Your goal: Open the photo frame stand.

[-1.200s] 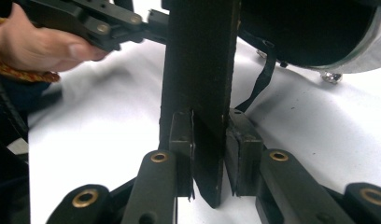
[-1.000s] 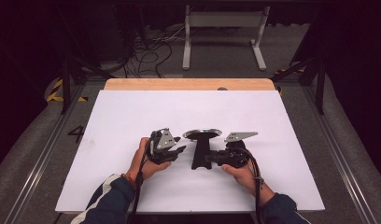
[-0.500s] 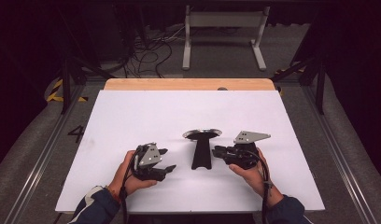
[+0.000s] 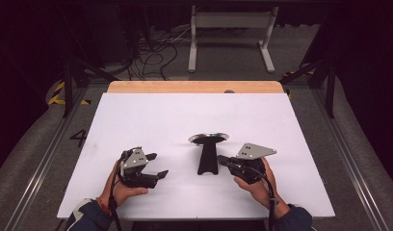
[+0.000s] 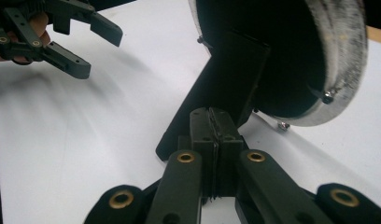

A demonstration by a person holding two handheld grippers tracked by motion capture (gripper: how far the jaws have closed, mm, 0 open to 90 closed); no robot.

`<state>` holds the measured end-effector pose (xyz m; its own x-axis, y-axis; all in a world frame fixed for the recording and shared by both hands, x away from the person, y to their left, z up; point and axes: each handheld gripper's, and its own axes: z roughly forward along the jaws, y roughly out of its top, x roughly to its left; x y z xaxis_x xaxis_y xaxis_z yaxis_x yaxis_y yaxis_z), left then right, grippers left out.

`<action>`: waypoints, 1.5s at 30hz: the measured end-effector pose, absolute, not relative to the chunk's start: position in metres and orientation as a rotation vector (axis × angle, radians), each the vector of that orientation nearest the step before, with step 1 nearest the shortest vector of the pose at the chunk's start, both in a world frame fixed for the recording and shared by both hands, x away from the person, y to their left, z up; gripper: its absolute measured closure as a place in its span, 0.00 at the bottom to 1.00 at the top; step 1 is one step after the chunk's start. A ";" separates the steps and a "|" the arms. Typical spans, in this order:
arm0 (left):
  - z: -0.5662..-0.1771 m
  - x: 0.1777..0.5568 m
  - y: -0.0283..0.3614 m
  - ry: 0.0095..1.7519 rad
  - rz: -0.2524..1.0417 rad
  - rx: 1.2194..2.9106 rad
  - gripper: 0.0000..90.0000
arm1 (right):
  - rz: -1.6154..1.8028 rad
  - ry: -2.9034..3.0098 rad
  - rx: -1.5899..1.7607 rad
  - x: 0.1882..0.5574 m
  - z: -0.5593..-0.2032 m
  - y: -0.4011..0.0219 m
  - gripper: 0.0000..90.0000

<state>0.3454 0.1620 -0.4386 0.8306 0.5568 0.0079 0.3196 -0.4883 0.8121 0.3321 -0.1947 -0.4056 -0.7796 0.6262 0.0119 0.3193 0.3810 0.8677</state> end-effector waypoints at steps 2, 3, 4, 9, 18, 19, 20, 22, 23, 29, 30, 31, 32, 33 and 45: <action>-0.437 0.348 0.157 0.618 0.364 2.135 0.32 | 1.348 2.316 0.822 0.331 -0.406 -0.191 1.00; -0.435 0.352 0.154 0.616 0.370 2.127 0.32 | 1.354 2.311 0.828 0.330 -0.407 -0.188 1.00; -0.435 0.352 0.154 0.616 0.370 2.127 0.33 | 1.354 2.311 0.828 0.330 -0.407 -0.188 1.00; -0.424 0.371 0.135 0.591 0.405 2.098 0.36 | 1.357 2.288 0.840 0.330 -0.413 -0.173 1.00; -0.426 0.402 0.096 0.541 0.388 2.088 0.51 | 1.274 2.292 0.840 0.327 -0.432 -0.131 1.00; -0.427 0.404 0.093 0.539 0.399 2.089 0.54 | 1.258 2.288 0.838 0.327 -0.435 -0.127 1.00; -0.428 0.405 0.090 0.543 0.395 2.092 0.57 | 1.247 2.285 0.840 0.328 -0.437 -0.123 1.00; -0.430 0.409 0.085 0.550 0.400 2.089 0.56 | 1.230 2.275 0.850 0.327 -0.442 -0.116 1.00; -0.431 0.411 0.084 0.556 0.395 2.084 0.55 | 1.220 2.267 0.861 0.328 -0.444 -0.113 1.00; -0.435 0.417 0.075 0.545 0.360 2.066 0.54 | 1.202 2.251 0.924 0.332 -0.451 -0.104 1.00; -0.435 0.417 0.074 0.533 0.365 2.063 0.57 | 1.201 2.251 0.926 0.331 -0.451 -0.102 1.00; -0.435 0.417 0.075 0.533 0.374 2.052 0.60 | 1.196 2.252 0.923 0.331 -0.452 -0.101 1.00; -0.435 0.416 0.076 0.526 0.366 2.021 0.64 | 1.194 2.255 0.919 0.331 -0.452 -0.100 1.00; -0.435 0.416 0.076 0.526 0.366 2.021 0.68 | 1.194 2.255 0.919 0.331 -0.452 -0.100 1.00; -0.433 0.404 0.075 0.491 0.422 2.049 0.81 | 1.194 2.218 0.951 0.332 -0.451 -0.110 1.00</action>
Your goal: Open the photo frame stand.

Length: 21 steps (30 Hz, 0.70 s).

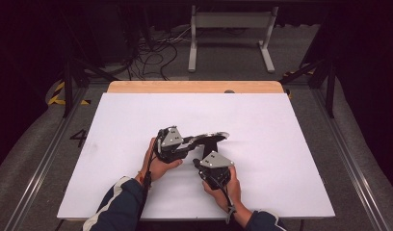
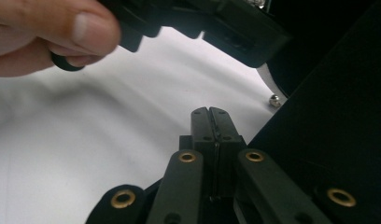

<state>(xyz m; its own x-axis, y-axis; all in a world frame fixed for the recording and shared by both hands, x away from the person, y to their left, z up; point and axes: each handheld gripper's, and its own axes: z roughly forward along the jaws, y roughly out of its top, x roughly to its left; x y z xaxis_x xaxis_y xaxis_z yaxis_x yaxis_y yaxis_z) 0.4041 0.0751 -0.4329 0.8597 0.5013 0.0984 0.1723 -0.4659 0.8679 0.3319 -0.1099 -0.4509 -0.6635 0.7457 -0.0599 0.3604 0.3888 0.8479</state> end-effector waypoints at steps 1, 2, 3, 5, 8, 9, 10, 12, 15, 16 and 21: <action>-0.433 0.403 0.075 0.489 0.428 2.056 0.81 | 1.204 2.220 0.959 0.332 -0.451 -0.111 1.00; -0.432 0.402 0.076 0.482 0.437 2.060 0.81 | 1.201 2.220 0.959 0.331 -0.451 -0.111 1.00; -0.432 0.401 0.076 0.484 0.437 2.063 0.82 | 1.195 2.221 0.951 0.330 -0.451 -0.110 1.00; -0.432 0.398 0.076 0.490 0.449 2.065 0.82 | 1.209 2.234 0.953 0.328 -0.451 -0.109 1.00; -0.430 0.395 0.075 0.493 0.457 2.080 0.82 | 1.232 2.249 0.933 0.324 -0.451 -0.107 1.00; -0.429 0.394 0.075 0.492 0.461 2.082 0.83 | 1.248 2.255 0.931 0.323 -0.451 -0.107 0.99; -0.429 0.394 0.075 0.489 0.463 2.083 0.83 | 1.246 2.252 0.926 0.323 -0.451 -0.107 0.99; -0.430 0.396 0.076 0.490 0.441 2.069 0.82 | 1.233 2.244 0.924 0.325 -0.452 -0.107 1.00; -0.432 0.398 0.077 0.489 0.421 2.051 0.81 | 1.214 2.239 0.941 0.330 -0.455 -0.107 1.00; -0.432 0.398 0.077 0.489 0.421 2.051 0.81 | 1.211 2.243 0.953 0.331 -0.457 -0.108 1.00; -0.433 0.398 0.072 0.472 0.419 2.064 0.72 | 1.196 2.242 0.939 0.330 -0.456 -0.109 1.00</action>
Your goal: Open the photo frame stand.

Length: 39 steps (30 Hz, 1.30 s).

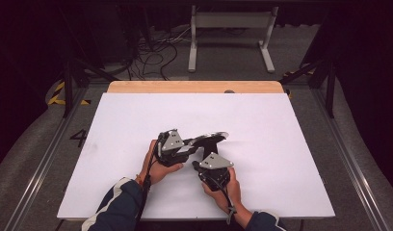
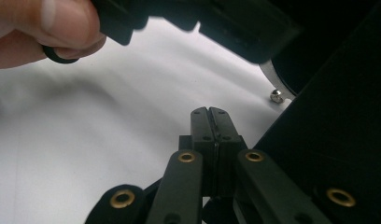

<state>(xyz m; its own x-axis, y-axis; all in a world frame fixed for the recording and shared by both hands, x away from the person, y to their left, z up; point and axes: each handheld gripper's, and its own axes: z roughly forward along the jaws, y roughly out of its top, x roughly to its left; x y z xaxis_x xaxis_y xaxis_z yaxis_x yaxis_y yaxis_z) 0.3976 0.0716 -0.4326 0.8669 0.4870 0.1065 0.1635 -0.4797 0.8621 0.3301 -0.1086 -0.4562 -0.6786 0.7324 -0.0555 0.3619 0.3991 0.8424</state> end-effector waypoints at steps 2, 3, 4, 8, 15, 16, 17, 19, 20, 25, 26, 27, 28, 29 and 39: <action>-0.434 0.399 0.070 0.478 0.411 2.059 0.69 | 1.195 2.241 0.941 0.330 -0.456 -0.108 1.00; -0.435 0.400 0.069 0.482 0.404 2.063 0.69 | 1.190 2.240 0.943 0.330 -0.456 -0.108 1.00; -0.437 0.403 0.068 0.506 0.391 2.063 0.68 | 1.186 2.246 0.947 0.329 -0.456 -0.108 1.00; -0.441 0.405 0.066 0.519 0.352 2.072 0.66 | 1.227 2.253 0.969 0.329 -0.456 -0.106 1.00; -0.447 0.412 0.068 0.551 0.320 2.045 0.74 | 1.239 2.249 1.006 0.334 -0.459 -0.102 1.00; -0.448 0.414 0.070 0.560 0.303 2.033 0.77 | 1.244 2.255 1.009 0.334 -0.460 -0.101 1.00; -0.449 0.414 0.070 0.561 0.290 2.032 0.77 | 1.236 2.258 1.011 0.334 -0.460 -0.101 1.00; -0.448 0.413 0.070 0.550 0.315 2.053 0.78 | 1.225 2.247 1.033 0.334 -0.460 -0.103 1.00; -0.447 0.412 0.070 0.542 0.332 2.064 0.79 | 1.216 2.243 1.045 0.334 -0.460 -0.105 1.00; -0.446 0.409 0.069 0.526 0.355 2.075 0.81 | 1.210 2.244 1.062 0.333 -0.459 -0.109 1.00; -0.446 0.409 0.069 0.522 0.355 2.079 0.82 | 1.206 2.244 1.064 0.333 -0.459 -0.110 1.00; -0.446 0.408 0.069 0.516 0.361 2.080 0.82 | 1.198 2.242 1.064 0.333 -0.459 -0.111 1.00; -0.446 0.408 0.069 0.514 0.366 2.082 0.83 | 1.191 2.242 1.069 0.332 -0.459 -0.113 1.00; -0.445 0.407 0.069 0.512 0.371 2.086 0.83 | 1.191 2.242 1.069 0.332 -0.459 -0.113 1.00; -0.446 0.404 0.067 0.488 0.389 2.097 0.85 | 1.193 2.240 1.101 0.331 -0.459 -0.122 1.00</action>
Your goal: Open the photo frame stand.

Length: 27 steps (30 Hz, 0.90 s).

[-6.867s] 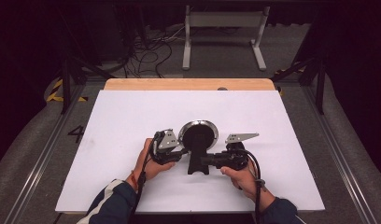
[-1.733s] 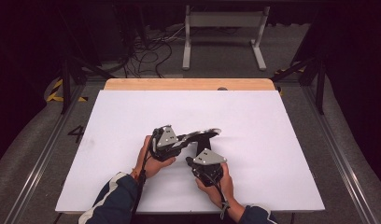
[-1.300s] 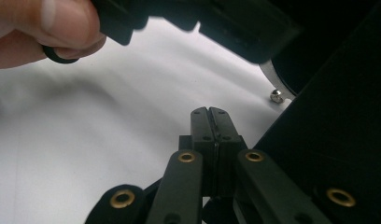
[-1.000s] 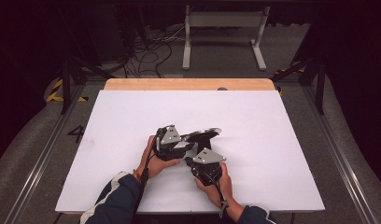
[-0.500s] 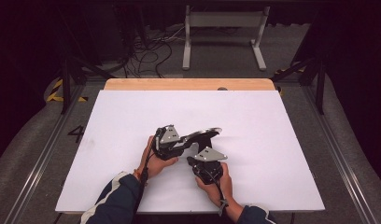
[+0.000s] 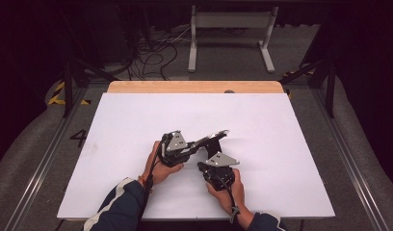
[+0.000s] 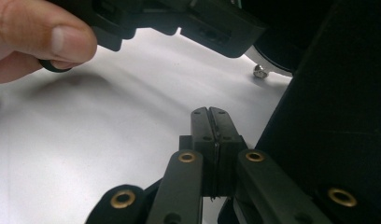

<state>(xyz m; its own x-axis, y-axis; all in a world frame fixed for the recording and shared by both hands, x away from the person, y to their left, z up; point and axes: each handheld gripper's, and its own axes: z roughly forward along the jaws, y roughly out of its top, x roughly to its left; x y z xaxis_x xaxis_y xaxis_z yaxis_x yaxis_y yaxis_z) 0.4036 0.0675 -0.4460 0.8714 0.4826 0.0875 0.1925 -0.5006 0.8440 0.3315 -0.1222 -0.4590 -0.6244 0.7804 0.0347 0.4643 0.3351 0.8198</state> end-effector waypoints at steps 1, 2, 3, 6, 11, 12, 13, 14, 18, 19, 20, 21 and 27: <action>-0.446 0.403 0.068 0.486 0.393 2.101 0.84 | 1.193 2.242 1.109 0.331 -0.459 -0.123 1.00; -0.446 0.403 0.067 0.487 0.390 2.098 0.84 | 1.189 2.244 1.102 0.331 -0.459 -0.123 1.00; -0.446 0.403 0.067 0.488 0.386 2.101 0.84 | 1.189 2.244 1.102 0.331 -0.459 -0.124 1.00; -0.446 0.402 0.066 0.502 0.367 2.090 0.83 | 1.188 2.250 1.111 0.332 -0.459 -0.129 1.00; -0.443 0.401 0.068 0.509 0.331 2.059 0.81 | 1.176 2.256 1.090 0.334 -0.457 -0.134 1.00; -0.442 0.401 0.068 0.503 0.322 2.045 0.80 | 1.175 2.258 1.089 0.334 -0.457 -0.135 1.00; -0.439 0.400 0.068 0.498 0.315 2.032 0.79 | 1.174 2.257 1.088 0.334 -0.457 -0.136 1.00; -0.437 0.399 0.067 0.491 0.328 2.034 0.76 | 1.175 2.262 1.085 0.335 -0.457 -0.137 1.00; -0.436 0.397 0.064 0.482 0.349 2.045 0.73 | 1.170 2.272 1.082 0.335 -0.459 -0.138 1.00; -0.436 0.397 0.063 0.480 0.347 2.049 0.72 | 1.170 2.278 1.081 0.335 -0.460 -0.139 1.00; -0.436 0.396 0.063 0.474 0.354 2.050 0.72 | 1.172 2.282 1.078 0.335 -0.460 -0.139 1.00; -0.436 0.397 0.063 0.472 0.351 2.048 0.72 | 1.170 2.284 1.073 0.335 -0.460 -0.140 1.00; -0.437 0.400 0.065 0.480 0.303 2.026 0.71 | 1.165 2.294 1.061 0.335 -0.457 -0.146 1.00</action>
<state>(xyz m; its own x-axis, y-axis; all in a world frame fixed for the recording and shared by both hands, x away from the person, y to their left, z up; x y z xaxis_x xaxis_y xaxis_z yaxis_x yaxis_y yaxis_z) 0.4000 0.0653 -0.4369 0.8901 0.4556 0.0127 0.2074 -0.4296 0.8789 0.3346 -0.1463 -0.4575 -0.6551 0.7553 0.0194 0.4614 0.3796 0.8019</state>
